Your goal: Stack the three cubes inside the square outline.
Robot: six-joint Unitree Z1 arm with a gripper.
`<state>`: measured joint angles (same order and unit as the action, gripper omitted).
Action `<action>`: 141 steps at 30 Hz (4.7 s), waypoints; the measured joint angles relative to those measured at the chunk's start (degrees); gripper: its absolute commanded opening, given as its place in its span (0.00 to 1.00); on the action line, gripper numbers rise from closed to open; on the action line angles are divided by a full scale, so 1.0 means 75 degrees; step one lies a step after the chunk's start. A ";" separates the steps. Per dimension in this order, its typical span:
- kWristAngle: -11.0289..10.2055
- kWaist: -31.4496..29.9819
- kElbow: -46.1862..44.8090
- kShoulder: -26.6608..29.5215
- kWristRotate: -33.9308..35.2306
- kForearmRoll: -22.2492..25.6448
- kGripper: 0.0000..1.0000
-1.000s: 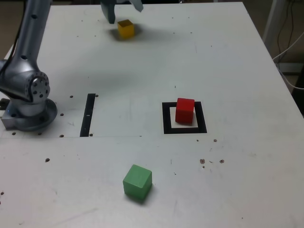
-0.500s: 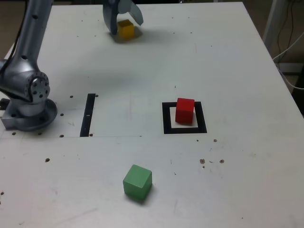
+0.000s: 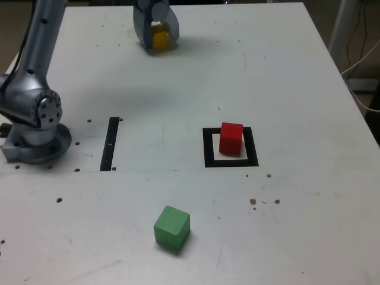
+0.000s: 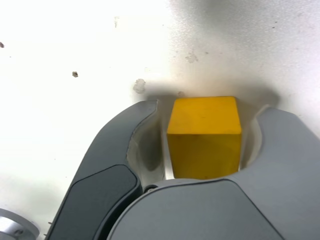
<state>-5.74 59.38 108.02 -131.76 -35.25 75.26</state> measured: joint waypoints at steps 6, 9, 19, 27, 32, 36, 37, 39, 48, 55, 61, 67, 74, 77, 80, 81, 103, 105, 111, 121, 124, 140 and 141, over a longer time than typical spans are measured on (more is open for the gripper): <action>-0.0041 0.0000 -0.0011 0.0001 0.0000 -0.0045 0.39; -0.0088 0.0000 -0.0010 0.0005 0.0000 -0.0057 0.36; -0.0123 -0.0405 -0.0317 0.0645 0.0000 -0.0064 0.32; -0.0117 -0.1449 -0.0655 0.1218 0.0000 0.0219 0.32; -0.0125 -0.2263 -0.1028 0.1745 0.0008 0.0228 0.32; -0.0125 -0.3009 -0.1213 0.2008 0.0071 0.0227 0.32; -0.0126 -0.3149 -0.1237 0.2037 0.0095 0.0227 0.32; -0.0132 -0.3539 -0.1349 0.2123 0.0190 0.0230 0.32; -0.0171 -0.5811 -0.1516 0.2534 0.1185 0.0352 0.32; -0.0152 -0.6983 -0.1503 0.2559 0.2016 0.0694 0.32; -0.0094 -0.7521 -0.1481 0.2558 0.2422 0.0804 0.32; 0.0122 -0.7944 -0.1381 0.2436 0.2869 0.0845 0.32; 0.0262 -0.8308 -0.1215 0.2263 0.3356 0.0955 0.32; 0.0317 -0.8390 -0.1178 0.2121 0.3404 0.0957 0.32; 0.0351 -0.8373 -0.1141 0.1946 0.3420 0.0957 0.32; 0.0370 -0.8373 -0.1125 0.1871 0.3425 0.0957 0.32; 0.0485 -0.8513 -0.1247 0.1648 0.3921 0.0696 0.32; 0.0485 -0.8514 -0.1287 0.1634 0.3949 0.0666 0.32; 0.0485 -0.8518 -0.1332 0.1578 0.3974 0.0492 0.32; 0.0480 -0.8519 -0.1336 0.1502 0.3947 0.0372 0.34; 0.0495 -0.8519 -0.1358 0.1502 0.3929 0.0337 0.38; 0.0649 -0.8519 -0.1369 0.1392 0.3728 0.0325 0.83; 0.0651 -0.8519 -0.1369 0.1388 0.3725 0.0327 0.88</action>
<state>-0.85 -4.51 97.76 -121.36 -7.31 77.72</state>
